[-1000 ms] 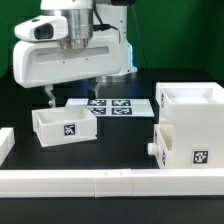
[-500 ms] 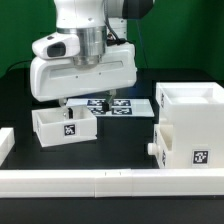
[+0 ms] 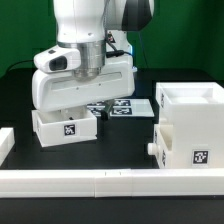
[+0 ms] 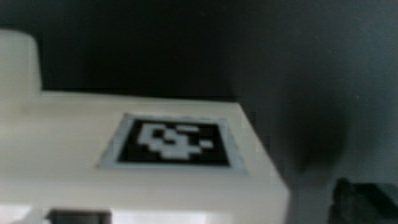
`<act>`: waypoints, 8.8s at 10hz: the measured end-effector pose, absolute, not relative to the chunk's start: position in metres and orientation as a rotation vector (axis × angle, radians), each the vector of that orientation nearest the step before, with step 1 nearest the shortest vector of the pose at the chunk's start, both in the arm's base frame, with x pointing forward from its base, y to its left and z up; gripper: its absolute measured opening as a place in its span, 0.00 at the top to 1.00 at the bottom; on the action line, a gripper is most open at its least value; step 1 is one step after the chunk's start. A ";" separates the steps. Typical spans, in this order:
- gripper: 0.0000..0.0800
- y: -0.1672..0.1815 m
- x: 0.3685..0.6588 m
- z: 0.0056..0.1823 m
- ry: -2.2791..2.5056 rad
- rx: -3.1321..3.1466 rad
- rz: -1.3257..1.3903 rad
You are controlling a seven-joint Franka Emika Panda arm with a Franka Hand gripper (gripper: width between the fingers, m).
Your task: Assemble drawer
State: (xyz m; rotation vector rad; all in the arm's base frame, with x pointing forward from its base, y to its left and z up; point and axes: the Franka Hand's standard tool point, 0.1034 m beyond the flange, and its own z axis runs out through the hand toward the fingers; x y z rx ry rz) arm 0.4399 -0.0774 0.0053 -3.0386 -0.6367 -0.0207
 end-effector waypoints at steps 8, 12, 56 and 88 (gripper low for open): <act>0.95 -0.074 0.444 0.017 -0.690 -3.022 0.008; 0.95 -0.042 0.471 0.072 -0.852 -2.988 0.024; 0.95 -0.010 0.546 0.053 -2.243 -2.264 -0.027; 0.19 -0.018 0.597 0.063 -2.141 -2.050 -0.152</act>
Offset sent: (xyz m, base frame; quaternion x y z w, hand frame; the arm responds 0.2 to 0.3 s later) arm 0.0031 0.0053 -0.0013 -0.0028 0.0055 0.0016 1.0000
